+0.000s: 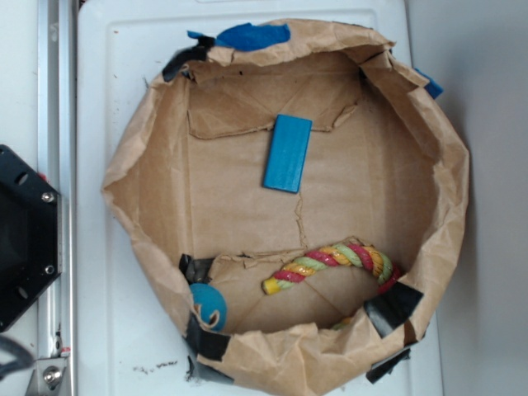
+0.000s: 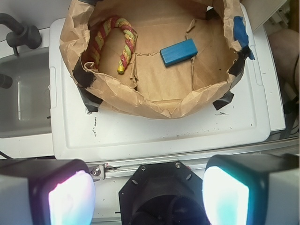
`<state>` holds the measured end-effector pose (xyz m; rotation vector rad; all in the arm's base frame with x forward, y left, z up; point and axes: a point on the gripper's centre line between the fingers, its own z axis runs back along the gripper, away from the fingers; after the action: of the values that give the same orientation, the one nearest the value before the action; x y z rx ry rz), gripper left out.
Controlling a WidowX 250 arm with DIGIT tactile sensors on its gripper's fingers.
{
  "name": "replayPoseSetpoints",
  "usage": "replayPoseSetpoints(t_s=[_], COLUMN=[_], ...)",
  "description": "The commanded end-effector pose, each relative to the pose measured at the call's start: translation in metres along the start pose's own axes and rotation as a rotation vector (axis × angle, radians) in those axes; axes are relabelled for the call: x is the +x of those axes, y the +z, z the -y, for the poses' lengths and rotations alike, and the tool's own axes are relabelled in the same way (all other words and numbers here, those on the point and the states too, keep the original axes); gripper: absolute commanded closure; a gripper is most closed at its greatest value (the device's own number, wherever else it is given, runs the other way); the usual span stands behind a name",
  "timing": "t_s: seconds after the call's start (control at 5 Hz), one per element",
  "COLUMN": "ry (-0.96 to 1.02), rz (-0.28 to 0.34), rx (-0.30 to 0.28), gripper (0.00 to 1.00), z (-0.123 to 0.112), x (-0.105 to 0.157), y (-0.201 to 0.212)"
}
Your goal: Grab the multicolored rope.
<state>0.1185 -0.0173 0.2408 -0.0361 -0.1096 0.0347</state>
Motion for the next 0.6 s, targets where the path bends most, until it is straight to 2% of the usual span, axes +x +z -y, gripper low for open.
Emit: replayPoseSetpoints(t_s=[0.0, 0.2, 0.4], ry=[0.010, -0.060, -0.267], rz=[0.007, 0.005, 0.021], rx=[-0.021, -0.006, -0.100], gripper=[0.00, 0.00, 0.00], z=[0.001, 0.005, 0.005], x=[0.073, 0.090, 0.102], y=[-0.022, -0.034, -0.052])
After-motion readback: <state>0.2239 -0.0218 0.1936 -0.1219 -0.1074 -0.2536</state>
